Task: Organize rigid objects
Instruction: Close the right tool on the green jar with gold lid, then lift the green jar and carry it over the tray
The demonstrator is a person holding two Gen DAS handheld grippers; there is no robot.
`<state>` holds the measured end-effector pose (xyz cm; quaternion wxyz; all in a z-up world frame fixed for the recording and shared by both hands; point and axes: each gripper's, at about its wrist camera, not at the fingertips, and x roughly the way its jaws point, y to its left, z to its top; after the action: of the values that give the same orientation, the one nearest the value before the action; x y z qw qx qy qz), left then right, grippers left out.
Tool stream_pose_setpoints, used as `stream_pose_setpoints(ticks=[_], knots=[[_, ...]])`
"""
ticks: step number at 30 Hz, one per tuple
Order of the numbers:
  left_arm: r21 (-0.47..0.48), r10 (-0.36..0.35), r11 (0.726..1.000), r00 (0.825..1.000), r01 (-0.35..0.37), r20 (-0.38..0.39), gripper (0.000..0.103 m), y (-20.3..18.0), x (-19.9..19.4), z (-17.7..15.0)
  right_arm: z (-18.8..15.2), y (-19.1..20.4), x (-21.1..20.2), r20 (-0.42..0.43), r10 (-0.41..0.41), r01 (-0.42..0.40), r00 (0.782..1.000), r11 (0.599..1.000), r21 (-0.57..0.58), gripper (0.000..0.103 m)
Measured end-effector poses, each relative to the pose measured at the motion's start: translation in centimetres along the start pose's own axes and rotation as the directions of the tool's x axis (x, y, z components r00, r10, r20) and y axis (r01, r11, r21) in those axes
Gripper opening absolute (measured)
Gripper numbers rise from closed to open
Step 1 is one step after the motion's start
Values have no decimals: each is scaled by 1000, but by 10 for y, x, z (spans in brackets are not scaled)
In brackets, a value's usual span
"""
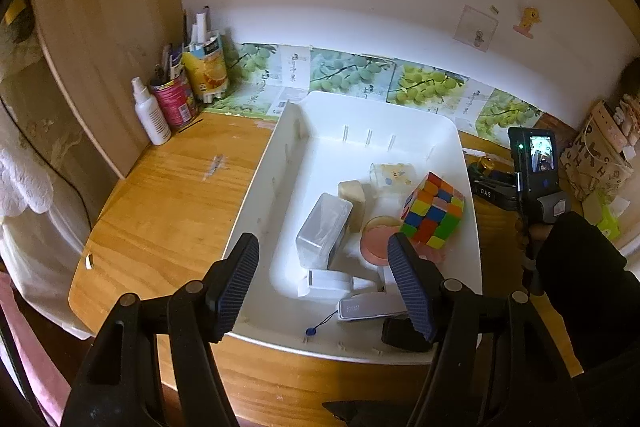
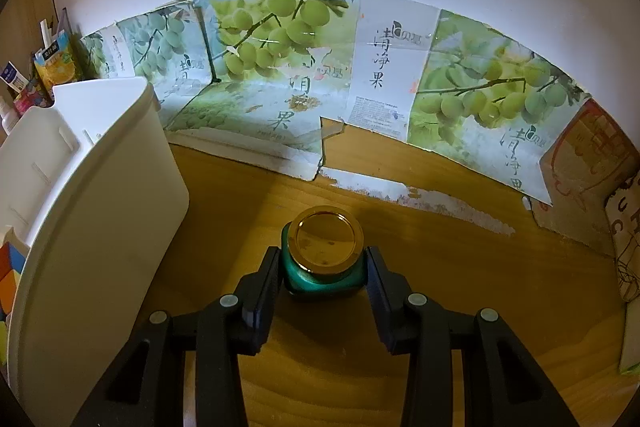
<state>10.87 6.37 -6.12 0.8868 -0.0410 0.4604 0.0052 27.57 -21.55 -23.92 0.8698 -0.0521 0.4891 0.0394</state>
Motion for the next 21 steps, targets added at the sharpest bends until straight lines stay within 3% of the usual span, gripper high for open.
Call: stream_pose_setpoints(ticks=[12, 21], knots=[[-27, 11, 1000, 999, -10, 33, 71, 1, -12, -4, -18, 0, -32, -34, 63, -62, 997, 997, 42, 41], [19, -36, 999, 996, 34, 82, 74, -5, -21, 4, -25, 5, -86, 11, 84, -84, 996, 995, 52, 41]])
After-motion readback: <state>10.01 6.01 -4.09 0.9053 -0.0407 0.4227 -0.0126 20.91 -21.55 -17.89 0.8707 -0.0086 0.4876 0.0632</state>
